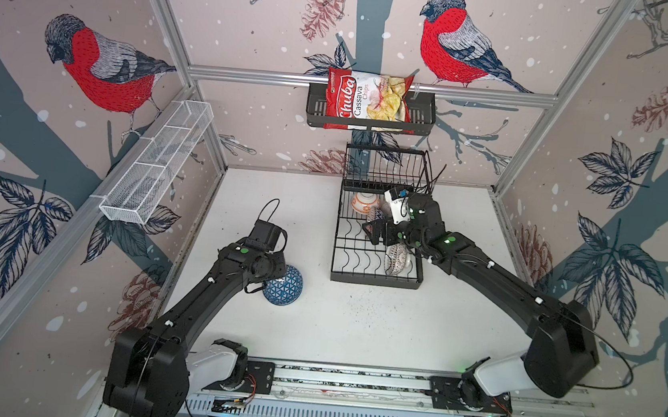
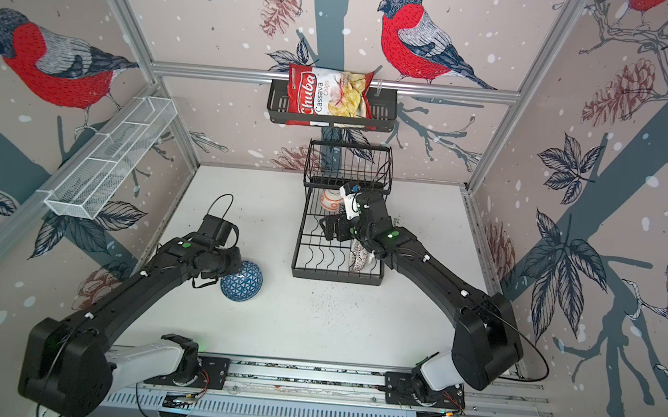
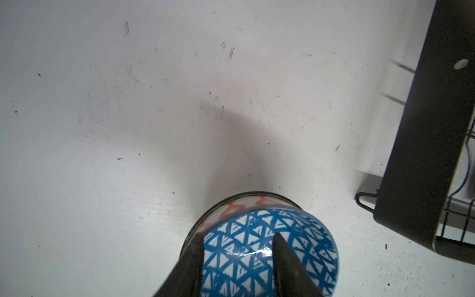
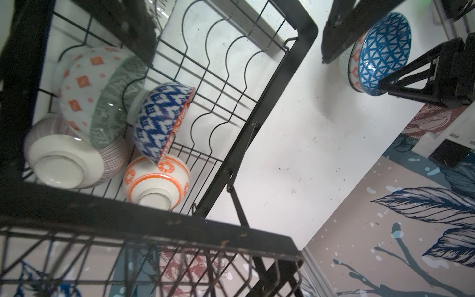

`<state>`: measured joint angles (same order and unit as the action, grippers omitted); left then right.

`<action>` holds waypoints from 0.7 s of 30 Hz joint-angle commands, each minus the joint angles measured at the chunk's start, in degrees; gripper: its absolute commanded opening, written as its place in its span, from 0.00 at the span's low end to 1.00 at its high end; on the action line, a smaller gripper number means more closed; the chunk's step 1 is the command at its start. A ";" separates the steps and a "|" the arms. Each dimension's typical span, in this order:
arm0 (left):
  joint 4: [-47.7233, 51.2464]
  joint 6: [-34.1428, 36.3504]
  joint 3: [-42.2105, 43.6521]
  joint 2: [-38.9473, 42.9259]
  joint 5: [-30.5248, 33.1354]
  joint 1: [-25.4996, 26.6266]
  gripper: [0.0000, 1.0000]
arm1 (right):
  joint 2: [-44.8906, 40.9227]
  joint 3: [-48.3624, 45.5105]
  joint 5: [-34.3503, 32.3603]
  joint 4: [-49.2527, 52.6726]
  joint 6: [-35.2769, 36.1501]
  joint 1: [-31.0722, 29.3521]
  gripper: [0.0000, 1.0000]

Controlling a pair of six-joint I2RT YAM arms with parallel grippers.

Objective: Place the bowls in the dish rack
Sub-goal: 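Close the left gripper on the rim of the blue-patterned bowl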

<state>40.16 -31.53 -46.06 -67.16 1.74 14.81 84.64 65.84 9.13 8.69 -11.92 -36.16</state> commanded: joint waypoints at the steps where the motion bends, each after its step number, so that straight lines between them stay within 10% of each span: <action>1: 1.71 -0.52 0.30 -0.79 1.34 -0.04 0.44 | -0.79 -0.36 -1.26 -1.26 0.54 0.36 1.00; 21: 2.03 1.07 0.30 0.69 -2.41 -0.02 0.41 | -3.61 -3.55 -1.36 -1.30 -0.44 4.04 1.00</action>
<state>41.10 -31.51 -45.34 -66.87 1.19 14.81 80.75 62.43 6.66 8.67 -11.97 -32.10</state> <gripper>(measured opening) 0.412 0.996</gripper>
